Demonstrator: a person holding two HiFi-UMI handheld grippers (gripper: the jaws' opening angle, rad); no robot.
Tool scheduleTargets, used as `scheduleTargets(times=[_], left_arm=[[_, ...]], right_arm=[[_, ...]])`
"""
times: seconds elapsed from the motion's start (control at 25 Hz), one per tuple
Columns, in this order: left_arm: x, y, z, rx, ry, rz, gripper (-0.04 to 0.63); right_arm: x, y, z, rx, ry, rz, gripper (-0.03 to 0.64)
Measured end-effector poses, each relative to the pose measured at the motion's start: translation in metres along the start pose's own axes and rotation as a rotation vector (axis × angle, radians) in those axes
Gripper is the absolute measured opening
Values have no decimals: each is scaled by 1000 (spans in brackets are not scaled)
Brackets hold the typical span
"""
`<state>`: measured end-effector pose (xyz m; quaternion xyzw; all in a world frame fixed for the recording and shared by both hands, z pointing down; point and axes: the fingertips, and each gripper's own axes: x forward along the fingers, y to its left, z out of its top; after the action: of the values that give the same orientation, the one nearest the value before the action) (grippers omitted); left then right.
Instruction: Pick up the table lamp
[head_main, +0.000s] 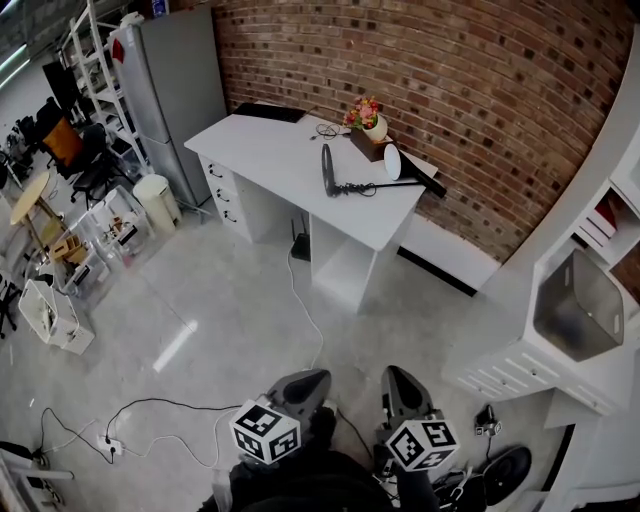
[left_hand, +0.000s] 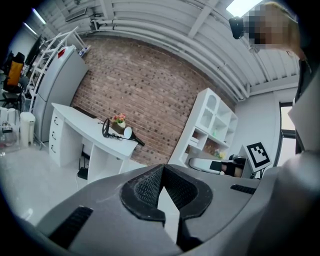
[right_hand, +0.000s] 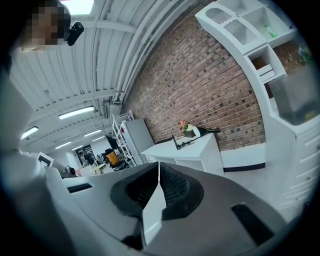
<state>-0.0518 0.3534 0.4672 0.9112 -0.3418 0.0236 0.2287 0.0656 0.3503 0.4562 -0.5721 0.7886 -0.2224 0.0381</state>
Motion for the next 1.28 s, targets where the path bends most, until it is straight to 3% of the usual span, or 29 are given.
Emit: scheduleTargets(times=[0.64,1.28], left_arm=[[76,61,44,6,-3,-28,8],[112,95,68,20,-6,-40,8]], right_arm=[[89,-38,37,8,-22,-24,14],[145,-46,54,8,-25,-3,14]])
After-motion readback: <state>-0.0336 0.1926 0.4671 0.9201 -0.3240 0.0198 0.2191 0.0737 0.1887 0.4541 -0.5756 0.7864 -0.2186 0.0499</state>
